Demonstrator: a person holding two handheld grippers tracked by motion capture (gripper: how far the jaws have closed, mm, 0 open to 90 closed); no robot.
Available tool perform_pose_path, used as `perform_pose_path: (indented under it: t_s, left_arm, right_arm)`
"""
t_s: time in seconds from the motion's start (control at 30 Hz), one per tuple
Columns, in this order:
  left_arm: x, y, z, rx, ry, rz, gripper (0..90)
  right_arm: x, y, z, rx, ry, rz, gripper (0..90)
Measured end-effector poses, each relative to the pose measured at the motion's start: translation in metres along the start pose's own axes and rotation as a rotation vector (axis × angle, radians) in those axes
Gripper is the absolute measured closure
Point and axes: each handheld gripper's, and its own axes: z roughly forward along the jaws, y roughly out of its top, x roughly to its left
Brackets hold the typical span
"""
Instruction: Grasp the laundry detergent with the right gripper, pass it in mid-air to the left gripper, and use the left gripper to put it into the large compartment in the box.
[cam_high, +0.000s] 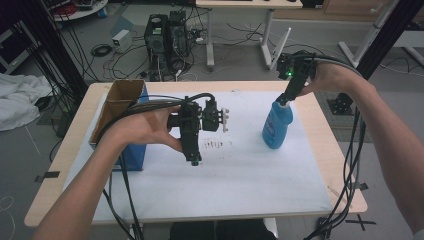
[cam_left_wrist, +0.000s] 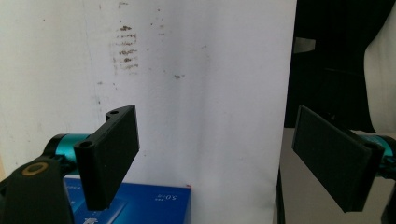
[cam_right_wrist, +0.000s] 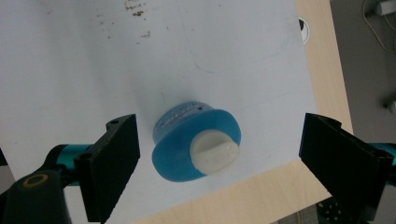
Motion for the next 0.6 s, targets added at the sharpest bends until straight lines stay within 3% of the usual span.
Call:
perform_pose_path:
  t_s: [0.3, 0.6]
  left_arm:
    - [-0.002, 0.003, 0.001, -0.001, -0.006, 0.012, 14.9]
    - [0.0, 0.004, 0.004, 0.003, -0.015, -0.003, 14.9]
  right_arm:
    - [-0.001, -0.026, -0.001, 0.025, 0.001, 0.058, 11.4]
    - [0.001, -0.046, -0.001, 0.057, -0.005, 0.136, 11.4]
